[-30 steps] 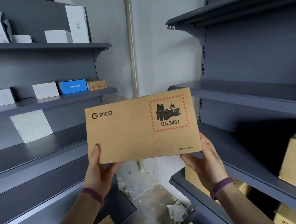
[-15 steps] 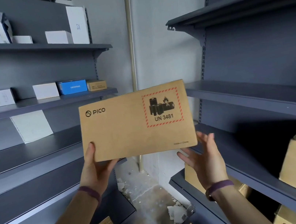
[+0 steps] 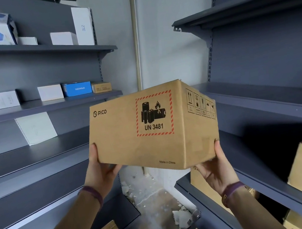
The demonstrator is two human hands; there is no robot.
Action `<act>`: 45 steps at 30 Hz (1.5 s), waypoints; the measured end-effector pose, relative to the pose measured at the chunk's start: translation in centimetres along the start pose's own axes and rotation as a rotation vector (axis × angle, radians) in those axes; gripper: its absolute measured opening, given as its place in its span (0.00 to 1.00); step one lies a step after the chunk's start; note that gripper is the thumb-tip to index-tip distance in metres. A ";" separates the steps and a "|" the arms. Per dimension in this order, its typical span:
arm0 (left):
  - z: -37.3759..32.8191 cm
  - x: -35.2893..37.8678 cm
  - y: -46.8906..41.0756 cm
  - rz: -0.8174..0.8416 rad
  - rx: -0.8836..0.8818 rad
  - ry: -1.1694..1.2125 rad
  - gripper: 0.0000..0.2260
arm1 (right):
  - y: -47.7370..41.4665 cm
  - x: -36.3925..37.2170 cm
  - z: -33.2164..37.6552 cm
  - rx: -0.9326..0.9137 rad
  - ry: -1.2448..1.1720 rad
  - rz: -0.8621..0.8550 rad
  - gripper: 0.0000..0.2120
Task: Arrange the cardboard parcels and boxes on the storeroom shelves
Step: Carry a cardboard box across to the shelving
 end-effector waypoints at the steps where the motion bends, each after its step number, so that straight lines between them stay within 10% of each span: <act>1: 0.1 0.4 0.0 0.019 -0.040 -0.001 0.23 | 0.0 0.1 -0.1 -0.023 -0.005 -0.008 0.29; 10: 2.4 4.6 2.9 0.411 -0.140 -0.211 0.29 | -0.1 1.6 -1.7 -0.225 0.084 -0.098 0.21; 25: 1.1 2.2 1.4 0.089 -0.073 -0.024 0.25 | -0.6 2.1 -1.1 -0.012 0.159 -0.033 0.37; 45: 1.2 3.2 0.9 0.088 -0.030 0.103 0.27 | 1.0 4.0 -3.9 0.030 0.210 0.168 0.27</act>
Point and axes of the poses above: each hand's wrist, its own y-axis away from the middle knuckle, its own x-axis out of the palm, z = x × y, the point moved 1 cm from there along -y, towards the middle knuckle, and after that the axes turned 4 degrees about -y, right-handed, at the moved point
